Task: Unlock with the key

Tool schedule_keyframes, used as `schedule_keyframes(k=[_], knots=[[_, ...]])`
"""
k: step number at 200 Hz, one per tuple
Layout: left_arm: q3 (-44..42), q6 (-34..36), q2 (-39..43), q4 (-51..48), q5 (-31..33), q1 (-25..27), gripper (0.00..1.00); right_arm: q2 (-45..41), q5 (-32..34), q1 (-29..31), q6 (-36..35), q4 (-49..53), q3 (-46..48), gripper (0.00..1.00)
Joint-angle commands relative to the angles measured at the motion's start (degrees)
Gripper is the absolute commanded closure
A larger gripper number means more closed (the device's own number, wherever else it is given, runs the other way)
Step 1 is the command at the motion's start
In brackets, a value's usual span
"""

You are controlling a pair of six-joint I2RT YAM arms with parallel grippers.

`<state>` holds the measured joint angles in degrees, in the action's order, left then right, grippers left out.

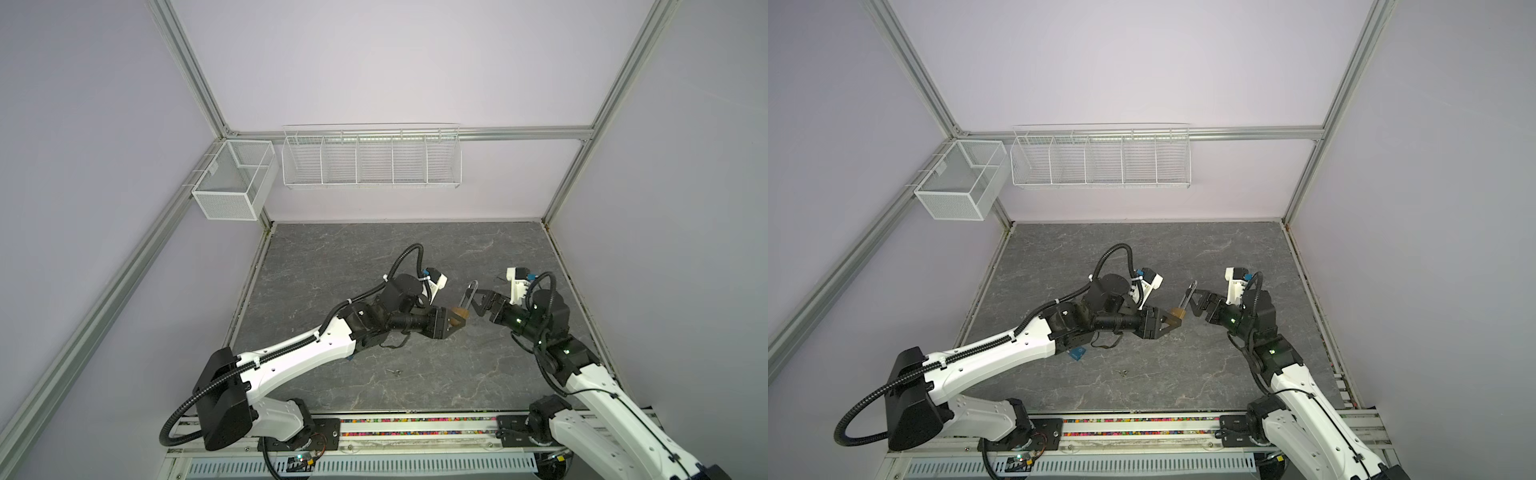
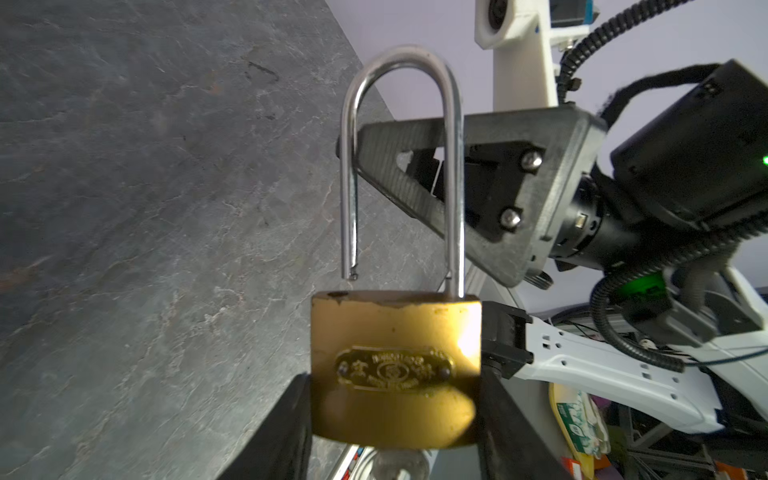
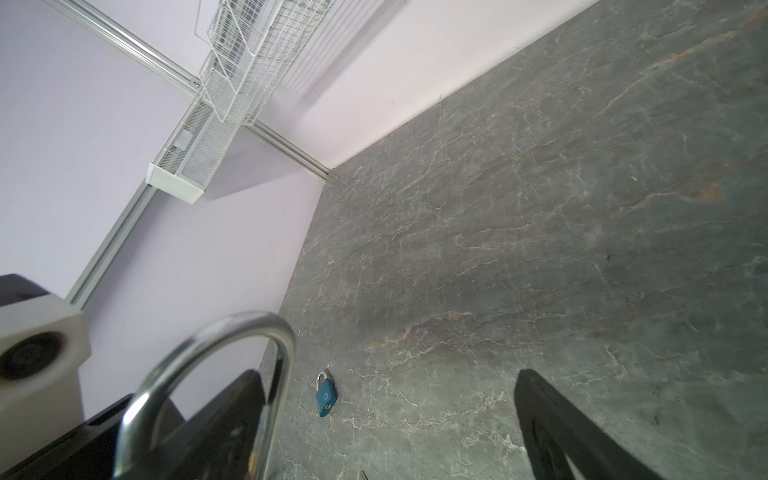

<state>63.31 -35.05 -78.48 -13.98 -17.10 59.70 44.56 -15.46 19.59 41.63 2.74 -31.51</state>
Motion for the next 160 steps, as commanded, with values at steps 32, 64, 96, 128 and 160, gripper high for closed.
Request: schedule_keyframes(k=[32, 64, 96, 128, 160], knots=[[7.65, 4.37, -1.12, -3.09, 6.91, 1.73, 1.00, 1.58, 3.95, 0.14, -3.53, 9.84, -3.24, 0.02], [7.03, 3.81, -1.25, -1.86, 6.40, 1.75, 1.00, -1.58, -2.37, 0.17, -0.70, -2.35, 1.27, 0.01], [6.06, 3.32, -0.53, -0.61, 5.42, 1.65, 1.00, -6.40, -3.20, 0.18, 1.39, -7.84, 4.69, 0.01], [4.90, 3.13, -0.18, 2.12, 2.19, 1.69, 1.00, -5.62, -5.54, 0.04, 3.94, -14.01, 6.55, 0.02], [3.27, 2.35, 0.81, 6.17, -1.51, 1.65, 1.00, -2.84, -5.87, 0.07, 5.13, -17.21, 6.80, 0.02]])
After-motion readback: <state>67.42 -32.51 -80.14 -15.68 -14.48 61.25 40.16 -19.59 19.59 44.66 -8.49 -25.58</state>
